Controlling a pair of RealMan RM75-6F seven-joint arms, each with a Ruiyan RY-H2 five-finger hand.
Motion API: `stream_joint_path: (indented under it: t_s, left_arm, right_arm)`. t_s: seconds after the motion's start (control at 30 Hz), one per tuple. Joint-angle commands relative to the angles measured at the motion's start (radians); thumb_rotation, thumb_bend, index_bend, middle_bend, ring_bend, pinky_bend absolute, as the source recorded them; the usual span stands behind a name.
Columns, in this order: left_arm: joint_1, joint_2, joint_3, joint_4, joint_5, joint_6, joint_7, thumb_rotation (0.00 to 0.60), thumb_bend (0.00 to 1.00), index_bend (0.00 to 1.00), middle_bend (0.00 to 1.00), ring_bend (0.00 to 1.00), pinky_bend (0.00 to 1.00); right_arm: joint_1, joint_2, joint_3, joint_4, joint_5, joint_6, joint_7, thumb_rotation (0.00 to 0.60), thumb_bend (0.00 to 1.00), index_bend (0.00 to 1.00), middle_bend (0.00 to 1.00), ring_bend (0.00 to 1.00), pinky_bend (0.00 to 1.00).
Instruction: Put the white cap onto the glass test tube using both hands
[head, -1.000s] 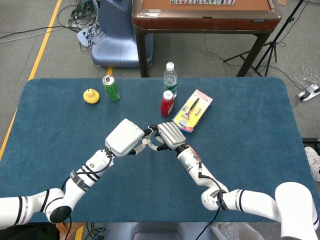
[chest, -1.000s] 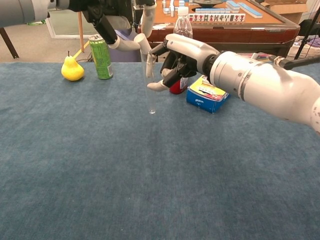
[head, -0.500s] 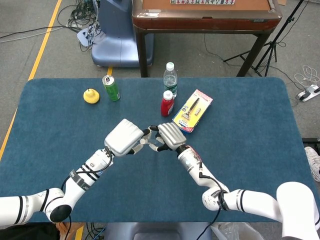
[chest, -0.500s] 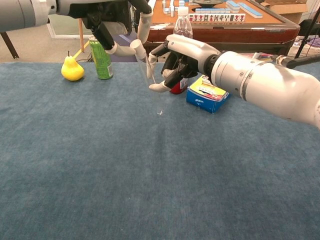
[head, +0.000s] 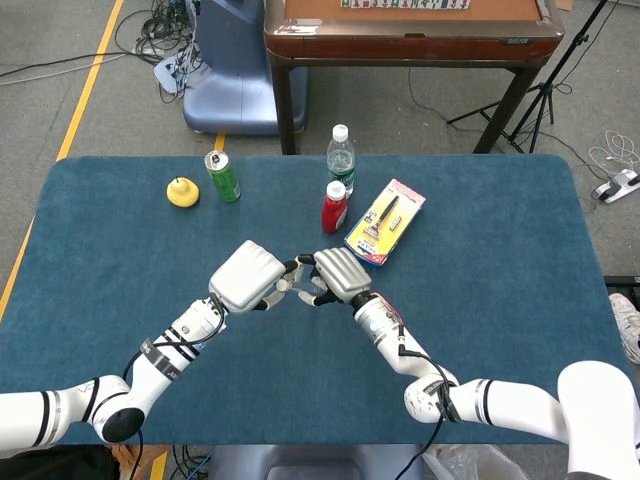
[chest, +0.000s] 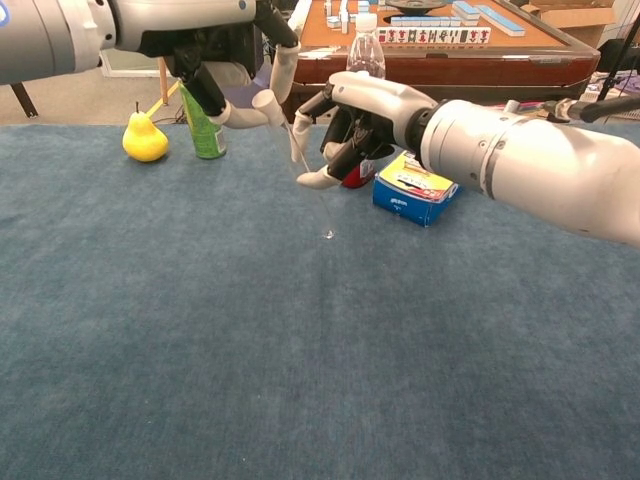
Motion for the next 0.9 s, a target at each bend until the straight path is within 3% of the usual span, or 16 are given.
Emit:
stream_joint_path:
  t_s: [0.03,0.1,0.17,0.3,0.4,0.73,0.9]
  left_arm:
    - [0.002,-0.002,0.003,0.006,0.002,-0.002,-0.004,0.600,0.28,0.54,0.96,0.99,1.00]
    - [0.003,-0.001,0.004,0.009,-0.001,-0.003,-0.007,0.600,0.28,0.53,0.96,0.99,1.00]
    - [0.004,0.003,0.004,0.008,-0.011,-0.005,-0.007,0.600,0.28,0.46,0.95,0.98,1.00]
    - [0.006,0.027,-0.002,-0.016,-0.052,-0.026,-0.029,0.600,0.28,0.12,0.92,0.96,1.00]
    - [0.011,0.046,-0.003,-0.025,-0.062,-0.033,-0.047,0.600,0.28,0.01,0.90,0.95,1.00]
    - [0.061,0.117,0.010,-0.047,-0.060,-0.025,-0.123,0.600,0.26,0.00,0.80,0.84,1.00]
    - [0.104,0.137,0.028,-0.029,-0.035,0.014,-0.144,0.600,0.26,0.00,0.77,0.79,1.00]
  right_arm:
    - [0.003,0.006,-0.003,-0.007,0.011,-0.001,-0.015,0.600,1.00,0.92,1.00,1.00,1.00]
    - [0.006,0.012,-0.006,-0.013,0.022,-0.001,-0.033,0.600,1.00,0.92,1.00,1.00,1.00]
    - [0.010,0.021,-0.011,-0.019,0.035,-0.004,-0.056,0.600,1.00,0.92,1.00,1.00,1.00]
    - [0.020,0.052,-0.021,-0.048,0.078,-0.010,-0.119,0.600,1.00,0.93,1.00,1.00,1.00]
    - [0.034,0.093,-0.031,-0.084,0.125,-0.017,-0.186,0.600,1.00,0.94,1.00,1.00,1.00]
    - [0.136,0.259,-0.093,-0.247,0.387,-0.008,-0.476,0.600,1.00,0.95,1.00,1.00,1.00]
    - [0.187,0.272,-0.145,-0.267,0.514,0.017,-0.572,0.600,1.00,0.95,1.00,1.00,1.00]
